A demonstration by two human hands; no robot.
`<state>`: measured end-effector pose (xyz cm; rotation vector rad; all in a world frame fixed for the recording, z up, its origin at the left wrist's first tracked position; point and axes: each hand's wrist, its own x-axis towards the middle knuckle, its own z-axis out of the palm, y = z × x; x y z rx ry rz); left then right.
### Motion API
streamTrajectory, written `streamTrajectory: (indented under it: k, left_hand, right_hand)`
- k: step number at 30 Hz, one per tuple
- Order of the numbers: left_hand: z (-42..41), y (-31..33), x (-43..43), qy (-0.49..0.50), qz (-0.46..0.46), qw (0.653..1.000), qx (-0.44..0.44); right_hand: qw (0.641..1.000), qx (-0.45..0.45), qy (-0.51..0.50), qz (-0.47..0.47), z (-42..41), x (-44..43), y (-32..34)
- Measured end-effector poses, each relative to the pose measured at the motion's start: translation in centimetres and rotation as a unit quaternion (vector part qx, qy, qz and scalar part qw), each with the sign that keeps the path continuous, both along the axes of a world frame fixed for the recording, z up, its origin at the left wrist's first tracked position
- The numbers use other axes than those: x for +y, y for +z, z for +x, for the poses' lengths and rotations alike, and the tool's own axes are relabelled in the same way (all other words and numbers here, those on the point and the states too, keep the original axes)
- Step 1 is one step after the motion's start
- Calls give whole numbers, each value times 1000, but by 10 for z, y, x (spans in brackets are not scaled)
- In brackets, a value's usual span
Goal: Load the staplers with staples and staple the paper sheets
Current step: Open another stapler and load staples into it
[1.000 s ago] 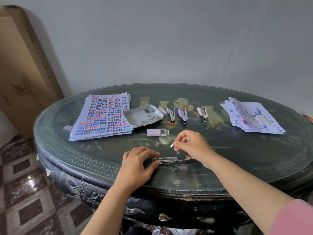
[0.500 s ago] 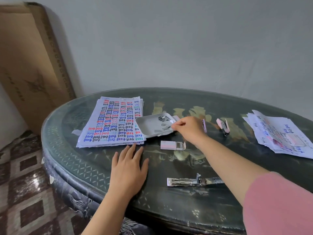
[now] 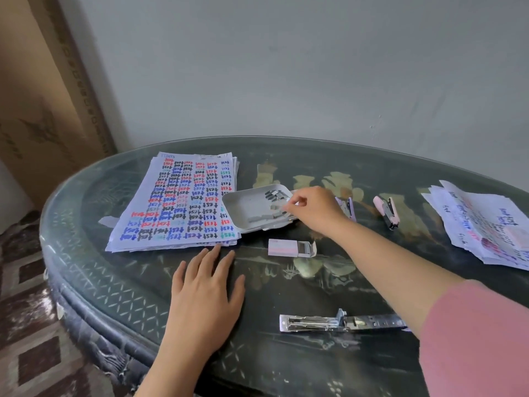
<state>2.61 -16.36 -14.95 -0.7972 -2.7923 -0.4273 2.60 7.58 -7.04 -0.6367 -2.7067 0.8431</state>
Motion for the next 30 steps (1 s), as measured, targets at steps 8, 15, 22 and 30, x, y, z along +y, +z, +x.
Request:
streamTrajectory:
  k: [8,15,22,30]
  left_hand:
    - [4,4,0,-2,-2,1000,-3]
    - [5,7,-1,-7,2,1000,-9]
    - [5,6,-2,-7,7,1000,-14]
    - [5,5,-1,-5,7,1000,-14]
  right_hand:
    - [987,-162,-13,2,52,6,-6]
    - [988,-130,-75,-39,49,-2,-22]
    - [982,-146,-117,-29,46,-13,-22]
    - [980,-153,-121,-43,47,-18,-15]
